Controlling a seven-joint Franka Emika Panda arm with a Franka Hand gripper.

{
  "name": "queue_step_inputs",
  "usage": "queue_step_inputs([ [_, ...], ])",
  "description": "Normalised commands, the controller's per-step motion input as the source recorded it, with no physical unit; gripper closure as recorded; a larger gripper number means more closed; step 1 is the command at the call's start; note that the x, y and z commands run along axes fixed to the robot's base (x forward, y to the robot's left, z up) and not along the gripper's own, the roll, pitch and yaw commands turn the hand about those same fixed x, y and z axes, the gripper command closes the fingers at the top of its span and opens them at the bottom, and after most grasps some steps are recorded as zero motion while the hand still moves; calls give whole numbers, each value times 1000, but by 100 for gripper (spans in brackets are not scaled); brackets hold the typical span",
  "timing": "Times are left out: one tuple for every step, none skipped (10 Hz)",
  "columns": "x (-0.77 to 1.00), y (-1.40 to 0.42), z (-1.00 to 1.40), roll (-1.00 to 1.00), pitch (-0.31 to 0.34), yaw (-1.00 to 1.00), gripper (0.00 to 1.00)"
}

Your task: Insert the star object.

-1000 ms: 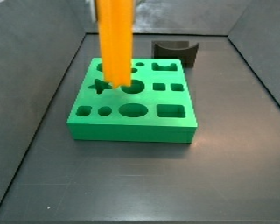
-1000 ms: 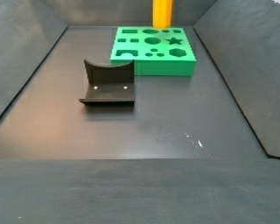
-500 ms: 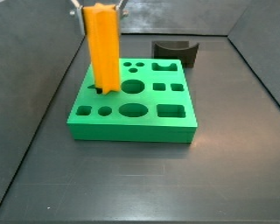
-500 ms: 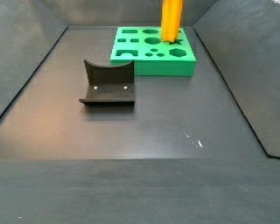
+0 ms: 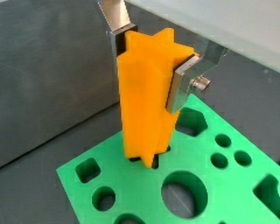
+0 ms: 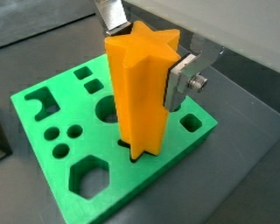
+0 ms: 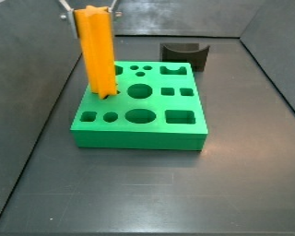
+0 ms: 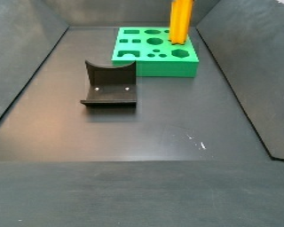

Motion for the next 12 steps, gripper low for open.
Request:
queue_step_inputs([
  [-129,6,-163,0,-46,351,100],
  [-49,46,-206,27,-16,420,100],
  [0,20,-240,64,0,411,100],
  [111,0,-217,59,10,311,100],
  [171,0,-220,59,31,211,100],
  [166,37,-234,66,44,120,100],
  [140,9,-254,56,47,63,100],
  [231,0,-320,46,61,131,100],
  [229,0,-351,24,47,106,100],
  [194,0,-389,7,50,0,100],
  [86,0,-389,0,26,-6,100],
  [0,0,-440,10,0,0,100],
])
